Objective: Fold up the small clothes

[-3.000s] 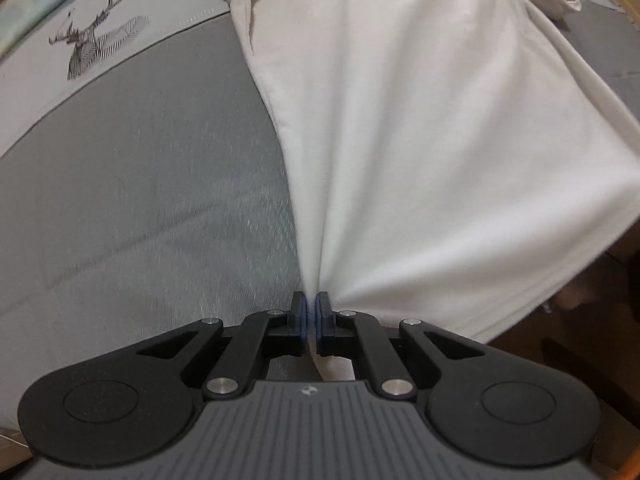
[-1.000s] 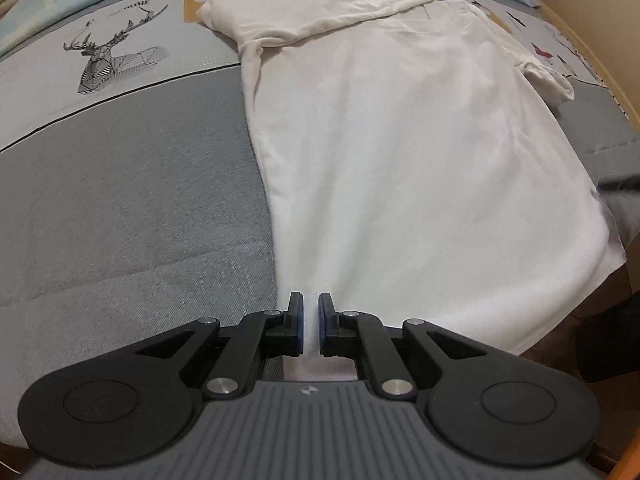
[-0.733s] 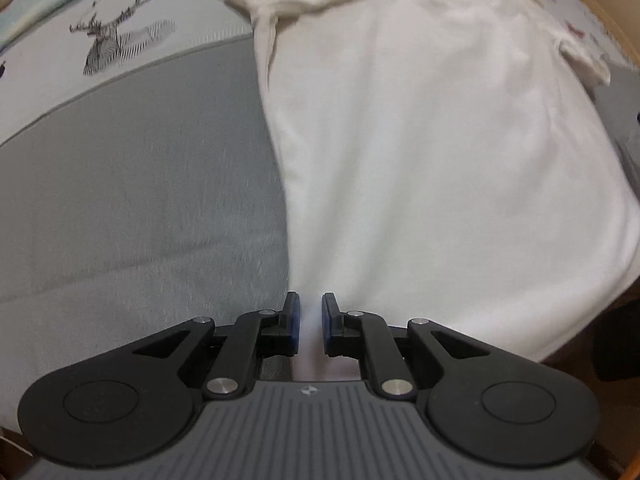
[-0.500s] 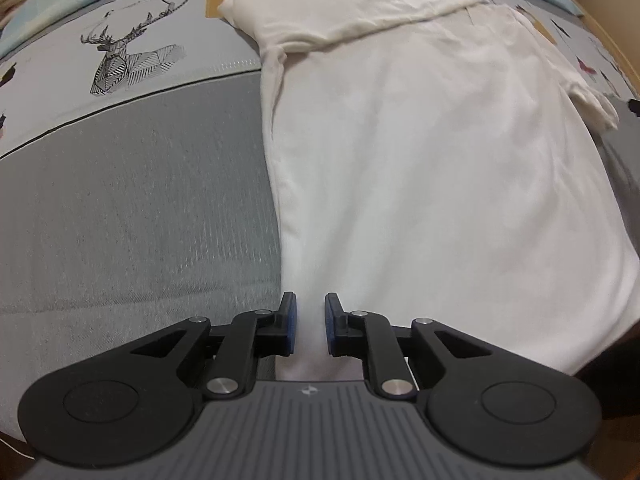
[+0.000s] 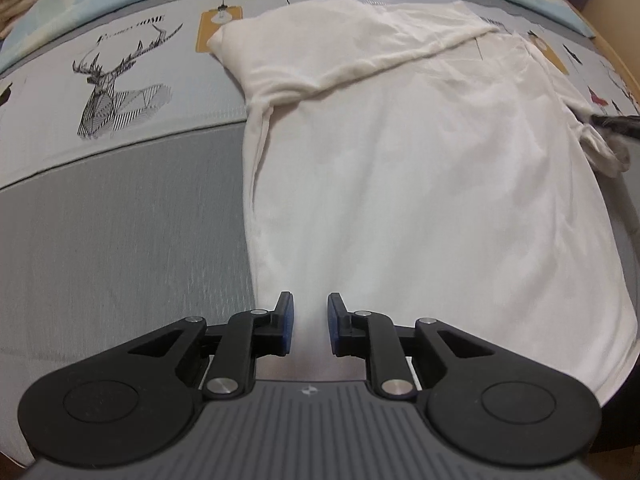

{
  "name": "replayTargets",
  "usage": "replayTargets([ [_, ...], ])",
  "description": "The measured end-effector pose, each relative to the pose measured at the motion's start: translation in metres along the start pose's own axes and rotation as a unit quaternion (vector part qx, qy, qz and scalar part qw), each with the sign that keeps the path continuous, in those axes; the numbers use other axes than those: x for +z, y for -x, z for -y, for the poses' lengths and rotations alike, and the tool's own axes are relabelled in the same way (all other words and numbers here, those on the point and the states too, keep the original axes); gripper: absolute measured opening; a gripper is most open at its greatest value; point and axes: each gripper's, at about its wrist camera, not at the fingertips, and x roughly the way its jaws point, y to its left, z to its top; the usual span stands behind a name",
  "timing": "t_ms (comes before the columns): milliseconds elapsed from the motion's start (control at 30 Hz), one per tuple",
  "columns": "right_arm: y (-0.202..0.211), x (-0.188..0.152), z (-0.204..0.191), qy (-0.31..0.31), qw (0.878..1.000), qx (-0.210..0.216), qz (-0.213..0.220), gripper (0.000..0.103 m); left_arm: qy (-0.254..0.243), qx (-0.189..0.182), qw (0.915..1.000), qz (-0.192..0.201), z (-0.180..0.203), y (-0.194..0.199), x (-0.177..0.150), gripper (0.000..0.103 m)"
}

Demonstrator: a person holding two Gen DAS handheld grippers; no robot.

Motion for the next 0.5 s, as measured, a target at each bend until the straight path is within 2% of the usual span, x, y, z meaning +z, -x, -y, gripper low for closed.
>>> replayTargets([
  [67,0.009,0.007,0.032,-0.077,0.996,0.002,0.038,0.006,0.007,0.000,1.0000,0.003,0.002,-0.001,0.008,0.020],
  [100,0.017,0.008,0.055,-0.136,0.989,-0.002,0.064,0.006,0.009,0.001,1.0000,0.004,0.004,-0.002,0.012,0.020],
  [167,0.031,-0.004,0.108,-0.268,0.956,-0.041,0.111,0.006,0.007,0.004,1.0000,0.004,0.010,-0.005,0.016,0.020],
  [200,0.034,-0.019,0.135,-0.338,0.931,-0.077,0.114,0.006,0.004,0.004,1.0000,0.003,0.013,-0.006,0.018,0.020],
  [267,0.028,-0.051,0.173,-0.425,0.893,-0.118,0.085,0.006,-0.005,0.001,1.0000,0.004,0.022,-0.008,0.022,0.020],
  [300,0.020,-0.074,0.190,-0.465,0.874,-0.131,0.050,0.006,-0.009,-0.002,1.0000,0.005,0.026,-0.009,0.023,0.020],
  [367,0.003,-0.107,0.210,-0.507,0.855,-0.111,-0.003,0.007,-0.015,-0.005,0.9999,0.004,0.034,-0.010,0.025,0.020],
  [400,-0.001,-0.123,0.219,-0.529,0.843,-0.098,-0.014,0.003,-0.017,-0.006,0.9998,0.004,0.037,-0.011,0.026,0.020],
  [433,0.000,-0.130,0.224,-0.534,0.841,-0.086,-0.003,0.004,-0.019,-0.006,0.9998,0.004,0.040,-0.012,0.027,0.020],
  [467,0.002,-0.129,0.227,-0.524,0.848,-0.082,0.004,0.009,-0.020,-0.006,0.9998,0.003,0.042,-0.014,0.028,0.020],
  [500,0.007,-0.127,0.228,-0.504,0.859,-0.088,0.016,0.021,-0.020,-0.006,0.9998,0.003,0.045,-0.015,0.029,0.020],
])
